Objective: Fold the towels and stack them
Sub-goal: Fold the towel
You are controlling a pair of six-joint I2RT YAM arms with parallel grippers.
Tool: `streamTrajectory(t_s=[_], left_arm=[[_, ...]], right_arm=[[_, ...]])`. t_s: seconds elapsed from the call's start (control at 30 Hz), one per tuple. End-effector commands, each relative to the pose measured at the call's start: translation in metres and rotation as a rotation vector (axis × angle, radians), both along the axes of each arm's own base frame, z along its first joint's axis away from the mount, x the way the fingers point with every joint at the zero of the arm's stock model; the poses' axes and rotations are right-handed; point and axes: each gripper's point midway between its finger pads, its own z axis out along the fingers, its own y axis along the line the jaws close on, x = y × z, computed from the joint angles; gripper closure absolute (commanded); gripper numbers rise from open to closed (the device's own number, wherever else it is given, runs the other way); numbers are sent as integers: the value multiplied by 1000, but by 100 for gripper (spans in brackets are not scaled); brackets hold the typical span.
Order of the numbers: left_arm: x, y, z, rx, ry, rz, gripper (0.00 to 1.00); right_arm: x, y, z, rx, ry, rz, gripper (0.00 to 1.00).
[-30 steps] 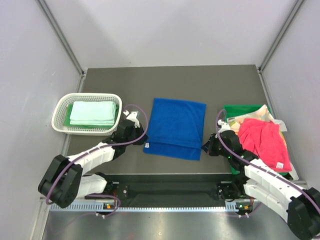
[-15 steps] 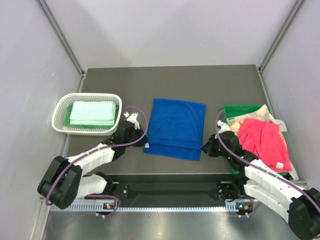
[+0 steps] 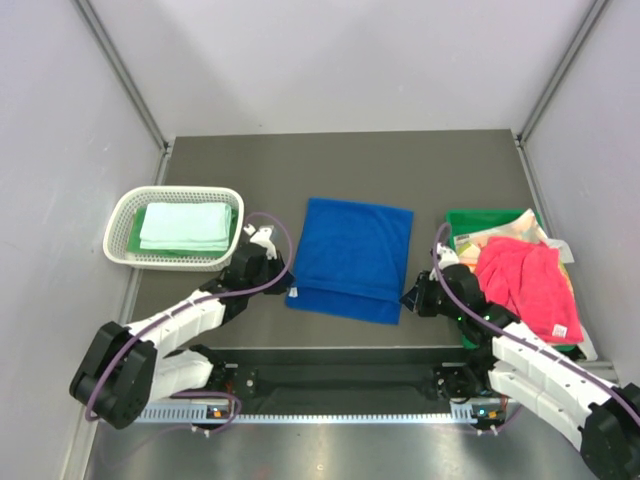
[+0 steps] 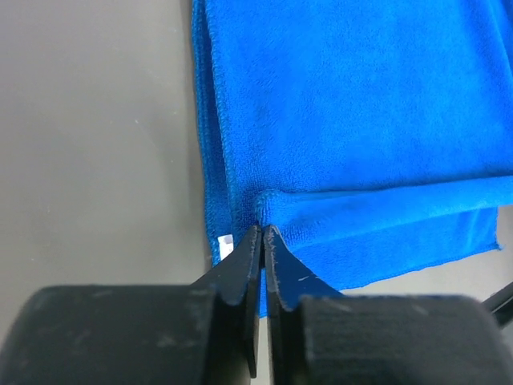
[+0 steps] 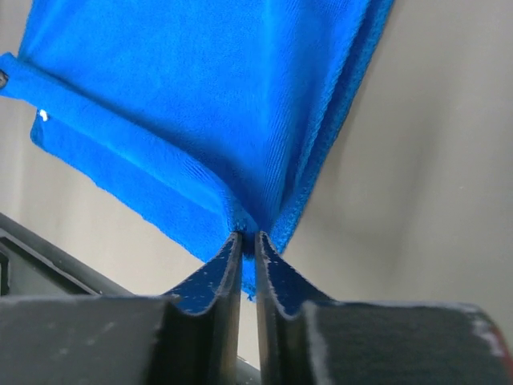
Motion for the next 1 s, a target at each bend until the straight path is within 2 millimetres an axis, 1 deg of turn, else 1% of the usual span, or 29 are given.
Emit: streamTrajectory(t_s=[0.0,0.03,0.07,0.1,0.17,0.2,0.23,0.27,0.33,0.37,0.43,0.47,0.5,0.53,0.57,0.6,0.63,0.67,0.7,0.73,0.77,0.8,0.87,0.9,0.97], left_arm=[[-3,3,-3,8,6,8,91],[-4,3,-3,5,10,8,89],[-5,3,-4,5,17,13,85],[-6,3,-4,-2,24,18,83],[-9,5,-7,2,43,23,77],[-8,5,-4,3,43,27,76],[-8,5,-2,5,42,30,76],[-13,9,-4,20,66,32,76],[-10,8,13,9,32,33,73],[-12,11,16,21,35,33,72],[-6,9,36,7,-8,29,71],[-6,7,41,-2,-14,21,71],[-6,5,44,-6,-15,12,71],[-2,2,51,-12,-26,9,70],[0,2,52,-8,-27,13,70],[2,2,48,6,-14,14,68],[5,1,50,11,-10,13,63],[6,1,47,20,-1,17,61],[7,2,41,32,17,22,59],[10,1,40,31,15,27,57],[11,1,37,37,18,36,52],[12,2,29,47,38,45,51],[17,3,22,63,49,62,50],[20,3,15,82,69,69,51],[21,1,9,91,85,63,53]], right_arm=[[-3,8,1,16,4,28,85],[-4,7,0,14,6,28,80],[-5,7,-1,13,11,28,78],[-6,7,-1,10,18,31,72],[-6,7,4,8,9,35,69],[-8,3,2,-7,21,27,68],[-8,2,6,-7,12,23,67],[-7,4,12,2,2,23,67],[-6,2,17,-5,5,16,66],[-2,2,24,-1,-9,7,66],[0,1,24,-23,3,0,66],[3,3,30,-22,-2,-2,66],[5,1,29,-39,3,-19,66],[5,2,27,-51,12,-20,66],[6,3,27,-50,17,-31,65],[5,2,26,-55,27,-44,65],[6,1,23,-71,31,-57,65],[5,1,22,-63,42,-81,64],[4,0,20,-74,42,-102,62],[5,-1,19,-70,42,-120,61],[3,-2,15,-59,57,-146,59],[5,-3,15,-61,55,-167,58],[6,-5,11,-66,69,-202,58],[8,-6,11,-74,64,-217,58],[9,-4,7,-82,77,-228,58]])
